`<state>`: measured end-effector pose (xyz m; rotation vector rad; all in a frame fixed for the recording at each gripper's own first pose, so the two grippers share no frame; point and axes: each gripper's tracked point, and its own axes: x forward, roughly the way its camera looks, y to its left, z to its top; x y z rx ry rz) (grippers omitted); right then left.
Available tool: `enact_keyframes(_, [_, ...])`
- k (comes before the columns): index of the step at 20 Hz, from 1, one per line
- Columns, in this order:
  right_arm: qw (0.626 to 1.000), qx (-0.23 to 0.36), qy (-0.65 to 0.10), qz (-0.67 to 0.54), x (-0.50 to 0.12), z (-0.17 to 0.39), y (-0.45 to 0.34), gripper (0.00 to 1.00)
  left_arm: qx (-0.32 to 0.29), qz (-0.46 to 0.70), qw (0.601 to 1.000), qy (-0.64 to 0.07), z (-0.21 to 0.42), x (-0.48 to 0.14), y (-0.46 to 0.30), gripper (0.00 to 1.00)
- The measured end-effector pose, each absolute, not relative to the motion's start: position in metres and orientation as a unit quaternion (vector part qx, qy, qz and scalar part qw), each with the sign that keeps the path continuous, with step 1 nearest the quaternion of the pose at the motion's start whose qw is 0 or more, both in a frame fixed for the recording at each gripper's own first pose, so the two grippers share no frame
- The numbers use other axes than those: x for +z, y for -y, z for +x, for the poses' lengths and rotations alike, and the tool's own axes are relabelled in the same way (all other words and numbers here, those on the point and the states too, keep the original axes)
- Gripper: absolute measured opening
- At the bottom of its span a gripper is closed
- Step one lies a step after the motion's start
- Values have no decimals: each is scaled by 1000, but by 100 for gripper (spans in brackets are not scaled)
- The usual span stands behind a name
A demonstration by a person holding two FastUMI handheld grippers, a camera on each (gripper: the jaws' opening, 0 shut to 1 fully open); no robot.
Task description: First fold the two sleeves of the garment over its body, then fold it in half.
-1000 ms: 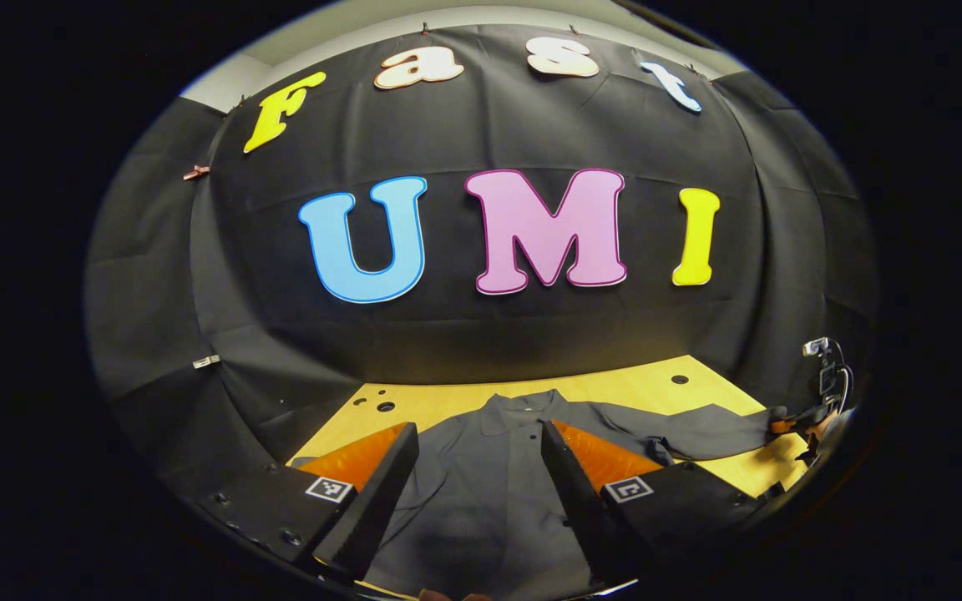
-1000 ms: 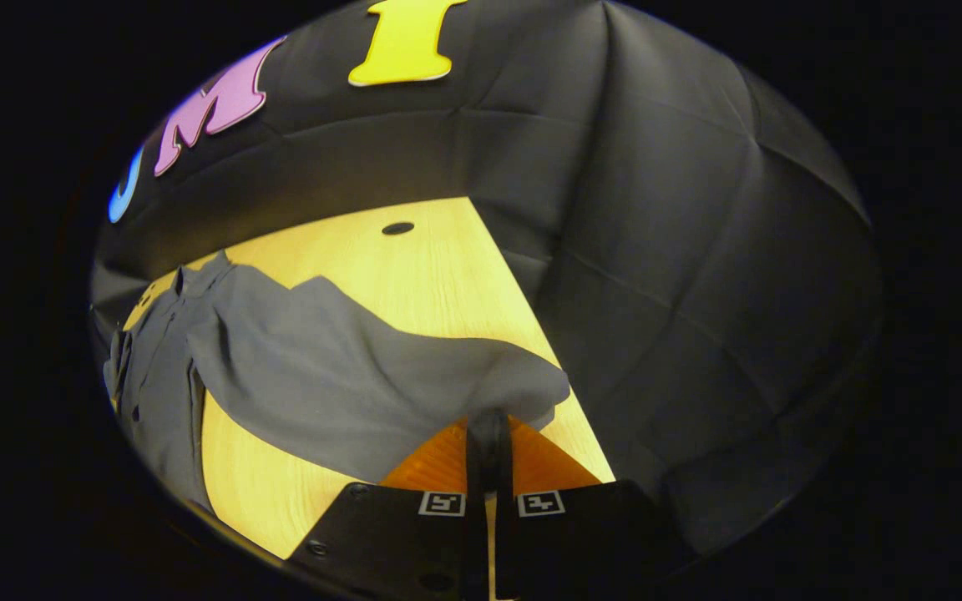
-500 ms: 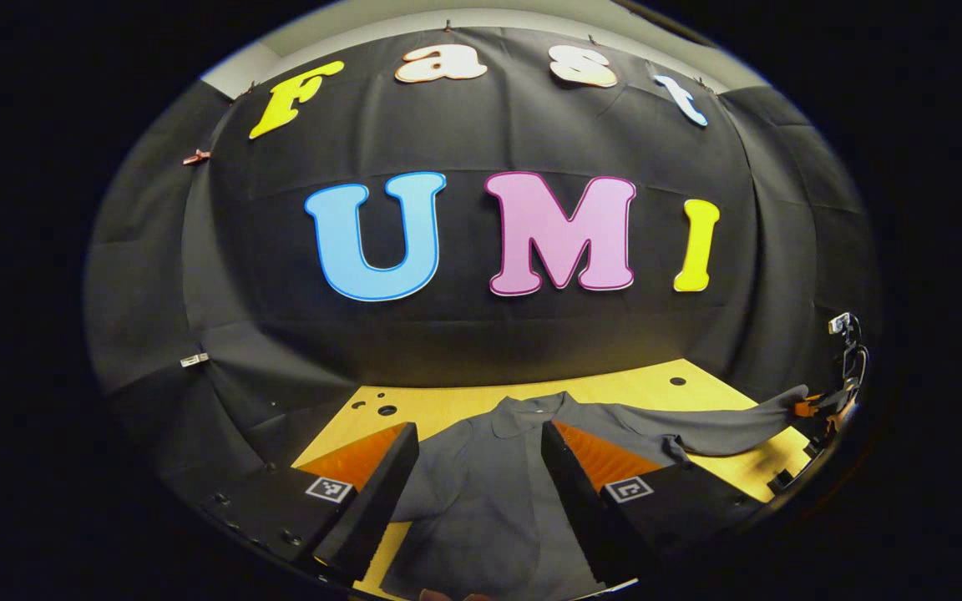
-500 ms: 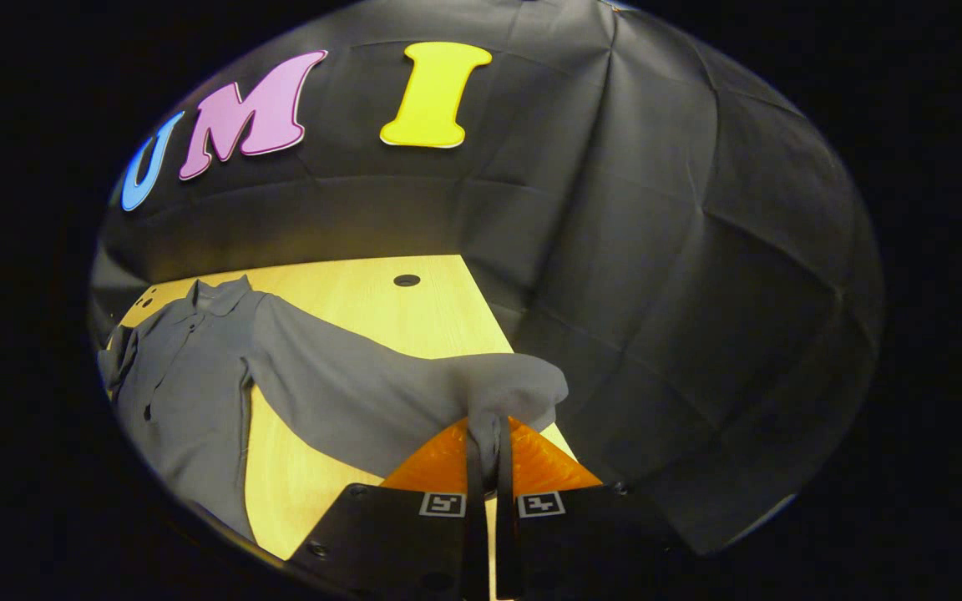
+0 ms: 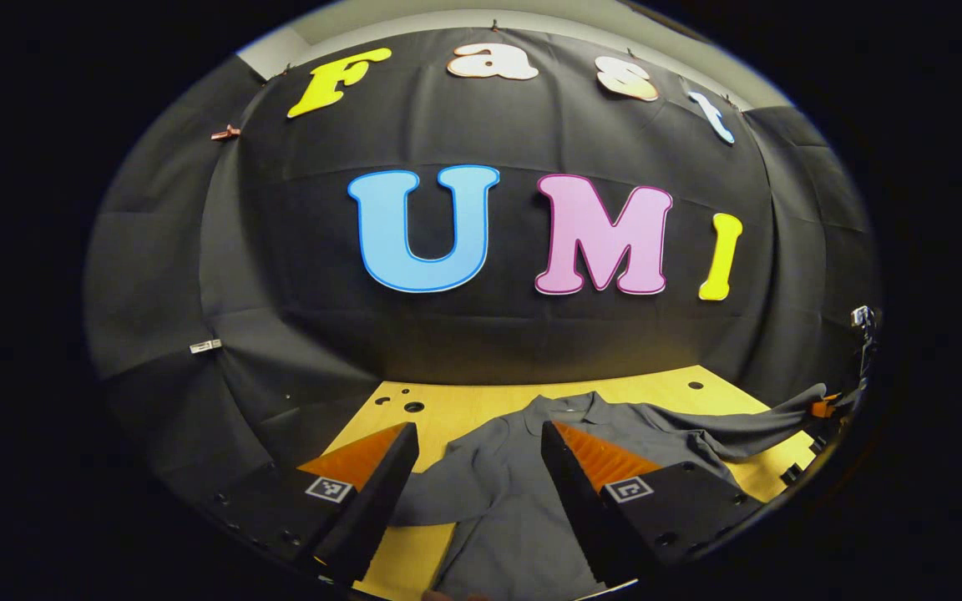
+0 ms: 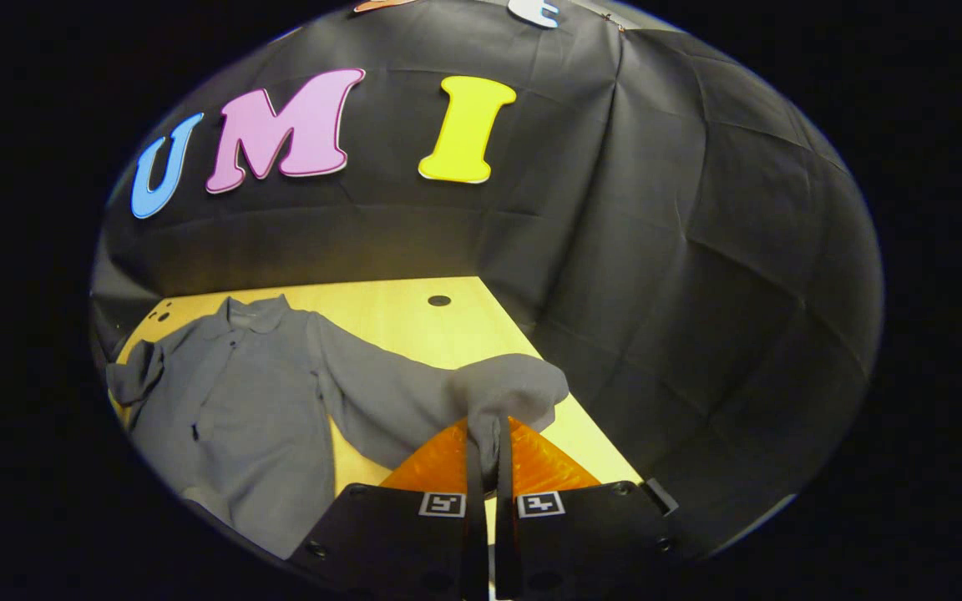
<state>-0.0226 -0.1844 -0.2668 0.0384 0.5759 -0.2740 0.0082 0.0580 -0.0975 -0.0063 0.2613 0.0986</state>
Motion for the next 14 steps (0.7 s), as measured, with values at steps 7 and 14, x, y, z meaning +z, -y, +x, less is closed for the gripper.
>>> enact_keyframes(7, [967, -88, -235, 43, -207, 3, 75, 8, 41, -11, 991, -125, 6, -114, -106, 94])
enact_keyframes(14, [976, -4, -213, 38, -184, 52, -59, 8, 45, -22, 989, -138, 12, -151, -165, 94])
